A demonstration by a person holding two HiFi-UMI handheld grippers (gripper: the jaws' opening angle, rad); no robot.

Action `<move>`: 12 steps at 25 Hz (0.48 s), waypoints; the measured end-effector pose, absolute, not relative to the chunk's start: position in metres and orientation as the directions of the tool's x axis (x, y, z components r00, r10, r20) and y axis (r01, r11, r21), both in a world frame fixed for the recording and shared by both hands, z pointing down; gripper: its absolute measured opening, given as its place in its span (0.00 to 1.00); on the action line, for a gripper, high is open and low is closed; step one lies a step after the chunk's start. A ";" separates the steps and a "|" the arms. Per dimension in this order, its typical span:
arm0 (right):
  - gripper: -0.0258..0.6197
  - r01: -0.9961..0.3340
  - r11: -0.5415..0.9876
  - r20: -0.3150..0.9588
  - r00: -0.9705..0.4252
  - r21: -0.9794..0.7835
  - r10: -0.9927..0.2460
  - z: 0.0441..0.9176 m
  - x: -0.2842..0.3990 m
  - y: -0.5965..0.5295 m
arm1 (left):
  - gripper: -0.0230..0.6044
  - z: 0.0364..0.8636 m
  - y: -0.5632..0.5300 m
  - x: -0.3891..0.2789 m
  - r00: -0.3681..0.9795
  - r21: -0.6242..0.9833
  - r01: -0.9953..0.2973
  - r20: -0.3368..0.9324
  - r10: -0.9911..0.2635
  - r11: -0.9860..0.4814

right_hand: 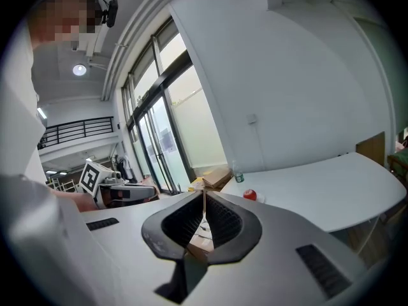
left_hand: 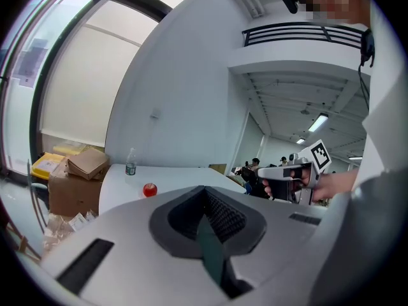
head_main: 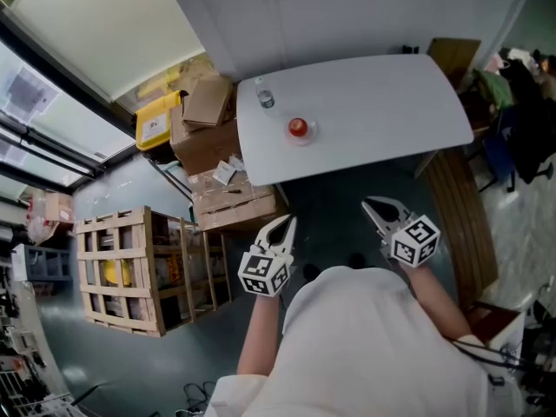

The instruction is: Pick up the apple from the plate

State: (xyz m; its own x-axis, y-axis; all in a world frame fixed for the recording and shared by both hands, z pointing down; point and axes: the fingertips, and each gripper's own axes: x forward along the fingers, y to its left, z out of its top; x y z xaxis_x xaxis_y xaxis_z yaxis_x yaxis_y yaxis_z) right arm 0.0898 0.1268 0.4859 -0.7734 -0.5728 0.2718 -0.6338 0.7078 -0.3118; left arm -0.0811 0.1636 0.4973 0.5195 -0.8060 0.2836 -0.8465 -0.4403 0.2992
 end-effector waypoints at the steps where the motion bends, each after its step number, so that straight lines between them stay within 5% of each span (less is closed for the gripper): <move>1: 0.10 -0.638 0.703 0.271 -0.770 -0.313 -0.578 0.486 0.087 0.128 | 0.04 0.498 0.165 -0.084 0.523 0.299 -0.845 0.286 -0.803 -0.443; 12: 0.10 -0.663 0.690 0.289 -0.748 -0.290 -0.597 0.495 0.043 0.152 | 0.04 0.504 0.178 -0.117 0.568 0.299 -0.819 0.294 -0.769 -0.490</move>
State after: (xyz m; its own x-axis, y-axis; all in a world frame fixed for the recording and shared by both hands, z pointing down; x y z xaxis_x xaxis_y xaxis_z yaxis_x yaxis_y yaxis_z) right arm 0.0435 0.1516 0.4952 -0.7483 -0.5969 0.2893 -0.6628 0.6903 -0.2902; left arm -0.1171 0.1778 0.5036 0.5676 -0.7690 0.2940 -0.8188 -0.4898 0.2995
